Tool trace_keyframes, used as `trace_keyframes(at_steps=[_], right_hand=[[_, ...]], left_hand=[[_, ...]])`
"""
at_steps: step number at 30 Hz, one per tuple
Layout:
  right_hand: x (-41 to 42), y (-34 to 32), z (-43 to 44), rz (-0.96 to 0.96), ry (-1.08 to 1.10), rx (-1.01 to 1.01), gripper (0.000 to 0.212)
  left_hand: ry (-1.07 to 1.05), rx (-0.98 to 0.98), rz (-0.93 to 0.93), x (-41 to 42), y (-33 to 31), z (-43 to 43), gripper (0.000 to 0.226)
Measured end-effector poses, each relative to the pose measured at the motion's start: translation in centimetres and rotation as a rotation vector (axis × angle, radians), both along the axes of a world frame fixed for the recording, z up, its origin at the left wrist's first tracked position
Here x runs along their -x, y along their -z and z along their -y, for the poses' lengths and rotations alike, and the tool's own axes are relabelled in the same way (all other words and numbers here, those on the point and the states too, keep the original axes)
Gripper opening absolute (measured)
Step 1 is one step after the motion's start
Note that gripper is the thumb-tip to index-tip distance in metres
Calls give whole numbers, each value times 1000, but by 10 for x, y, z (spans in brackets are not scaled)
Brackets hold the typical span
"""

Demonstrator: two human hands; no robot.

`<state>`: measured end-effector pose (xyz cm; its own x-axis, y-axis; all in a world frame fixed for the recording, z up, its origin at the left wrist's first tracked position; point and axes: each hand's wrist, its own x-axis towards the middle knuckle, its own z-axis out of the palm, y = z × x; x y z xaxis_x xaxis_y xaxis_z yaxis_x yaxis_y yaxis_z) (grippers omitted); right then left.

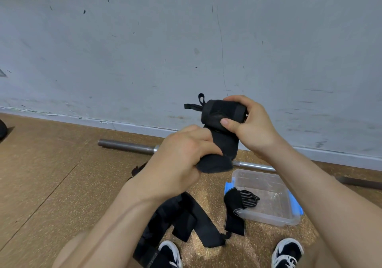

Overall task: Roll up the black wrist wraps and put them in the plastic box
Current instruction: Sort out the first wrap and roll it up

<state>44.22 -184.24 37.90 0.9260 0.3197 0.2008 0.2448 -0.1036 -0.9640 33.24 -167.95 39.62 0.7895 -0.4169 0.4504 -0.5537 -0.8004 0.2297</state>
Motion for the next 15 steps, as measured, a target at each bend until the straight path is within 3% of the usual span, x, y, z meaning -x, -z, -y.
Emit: trace_keyframes(at_steps=[3, 6, 10, 13, 15], right_hand=[[0, 3, -3, 100, 15, 85, 39], [3, 1, 0, 182, -54, 146, 43], [14, -6, 2, 80, -230, 74, 51], [24, -7, -3, 19, -323, 22, 55], [26, -9, -4, -139, -381, -88, 53]], left_hand=[[21, 17, -4, 1, -3, 3, 26], [-25, 219, -3, 1, -4, -7, 23], [-151, 459, 80, -4, -1, -7, 16], [-190, 475, 145, -9, 2, -7, 16], [-208, 456, 162, -11, 3, -8, 21]])
